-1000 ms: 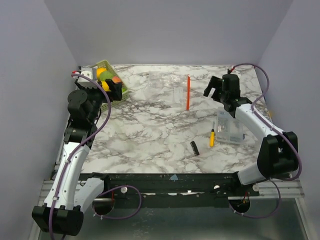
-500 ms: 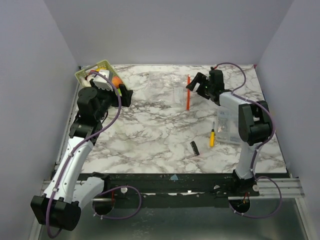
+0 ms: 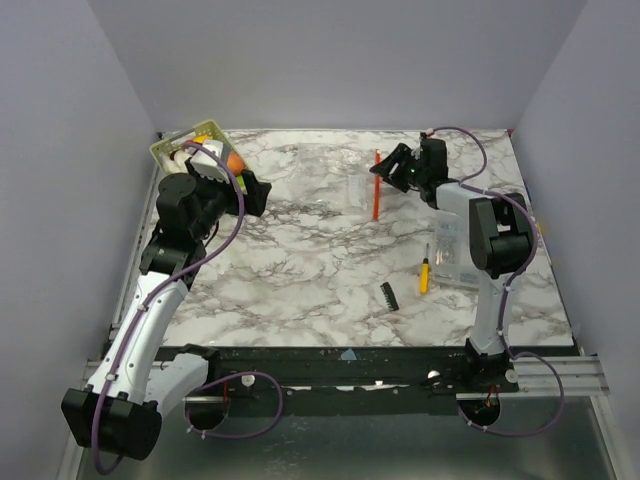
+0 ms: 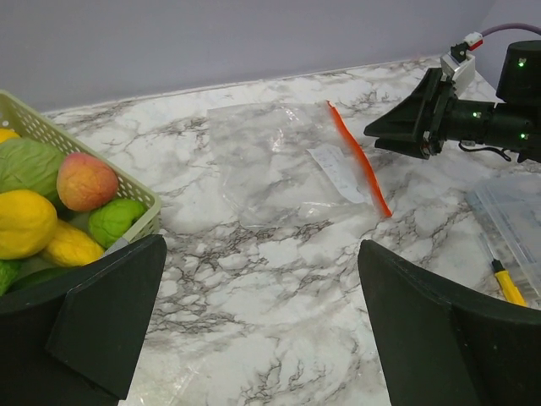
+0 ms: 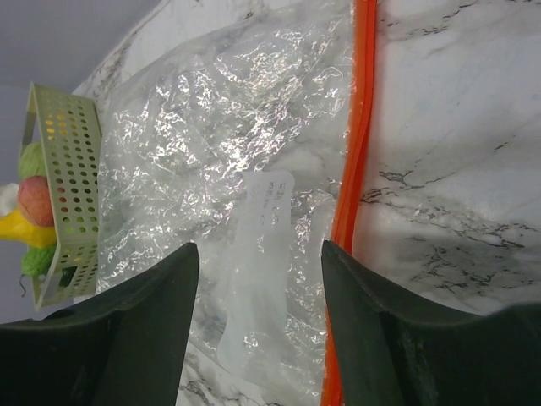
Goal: Place the food in the zip-top bag and seal the zipper
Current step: Pick up the zipper food storage bag at the center of the board.
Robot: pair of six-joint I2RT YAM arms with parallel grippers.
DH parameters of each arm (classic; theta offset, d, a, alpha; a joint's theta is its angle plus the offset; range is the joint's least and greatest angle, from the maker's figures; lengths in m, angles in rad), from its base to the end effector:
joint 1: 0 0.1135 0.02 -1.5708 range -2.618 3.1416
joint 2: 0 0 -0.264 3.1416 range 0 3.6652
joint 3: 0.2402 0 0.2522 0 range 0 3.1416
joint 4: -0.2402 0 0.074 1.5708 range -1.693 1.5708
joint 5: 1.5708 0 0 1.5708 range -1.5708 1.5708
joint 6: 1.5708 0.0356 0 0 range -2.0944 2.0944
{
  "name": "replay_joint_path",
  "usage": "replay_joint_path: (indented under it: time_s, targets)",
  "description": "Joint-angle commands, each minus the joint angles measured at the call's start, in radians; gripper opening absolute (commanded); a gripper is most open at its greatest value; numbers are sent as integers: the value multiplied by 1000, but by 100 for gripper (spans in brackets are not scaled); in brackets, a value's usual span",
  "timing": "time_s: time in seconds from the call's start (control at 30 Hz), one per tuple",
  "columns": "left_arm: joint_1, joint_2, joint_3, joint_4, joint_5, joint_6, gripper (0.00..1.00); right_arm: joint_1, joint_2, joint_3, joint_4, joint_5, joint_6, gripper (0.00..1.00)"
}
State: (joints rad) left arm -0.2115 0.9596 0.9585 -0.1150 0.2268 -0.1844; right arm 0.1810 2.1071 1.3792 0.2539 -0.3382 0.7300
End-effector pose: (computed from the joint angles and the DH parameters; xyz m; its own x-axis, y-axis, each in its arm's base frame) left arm 0.2149 -0.0543 0.3768 -0.1889 -0.1422 -0.9717 0.3950 0.8949 -0.2077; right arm 0.4636 0.0968 0.1731 -0.6415 0.5222 -0.5620 -0.0435 0.7067 0.7062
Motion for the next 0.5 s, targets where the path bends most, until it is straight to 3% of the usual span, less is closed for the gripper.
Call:
replay_joint_path:
  time_s: [0.0, 0.37, 0.47]
  targets:
    - [-5, 11, 20, -3, 46, -10, 99, -35, 54, -2, 95, -85, 38, 60]
    - [-5, 27, 21, -2, 60, -14, 99, -40, 139, 11, 156, -185, 60, 50]
    - [-5, 30, 22, -1, 64, -15, 98, -41, 156, 10, 169, -195, 74, 42]
